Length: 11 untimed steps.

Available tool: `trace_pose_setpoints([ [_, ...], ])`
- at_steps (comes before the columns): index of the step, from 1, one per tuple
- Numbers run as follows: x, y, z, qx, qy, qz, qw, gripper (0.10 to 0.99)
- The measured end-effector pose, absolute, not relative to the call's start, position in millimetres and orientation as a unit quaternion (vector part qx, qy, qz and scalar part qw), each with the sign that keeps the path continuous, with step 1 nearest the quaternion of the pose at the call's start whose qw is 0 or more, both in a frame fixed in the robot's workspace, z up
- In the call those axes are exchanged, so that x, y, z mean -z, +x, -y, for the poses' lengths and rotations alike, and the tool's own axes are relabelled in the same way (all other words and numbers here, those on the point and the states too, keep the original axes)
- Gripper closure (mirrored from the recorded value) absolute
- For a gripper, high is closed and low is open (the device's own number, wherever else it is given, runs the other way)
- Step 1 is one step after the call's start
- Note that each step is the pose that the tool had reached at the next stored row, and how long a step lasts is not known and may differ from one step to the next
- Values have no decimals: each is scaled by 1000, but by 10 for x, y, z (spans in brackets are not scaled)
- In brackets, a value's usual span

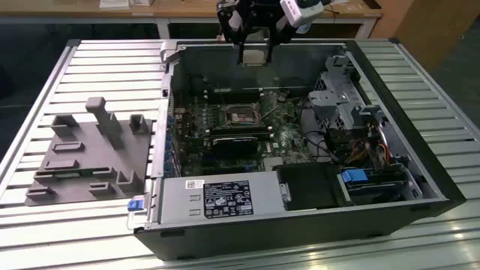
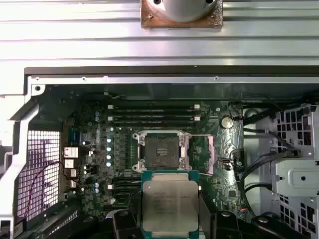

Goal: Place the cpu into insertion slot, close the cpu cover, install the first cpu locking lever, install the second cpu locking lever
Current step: 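Place the cpu into insertion slot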

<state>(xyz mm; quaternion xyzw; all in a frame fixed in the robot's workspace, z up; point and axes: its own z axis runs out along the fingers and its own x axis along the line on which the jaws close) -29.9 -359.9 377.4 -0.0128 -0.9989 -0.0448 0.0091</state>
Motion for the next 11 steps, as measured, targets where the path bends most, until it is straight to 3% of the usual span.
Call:
trace_pose_setpoints([
  [11, -3774, -299, 3599, 45, -13, 999, 9, 549],
])
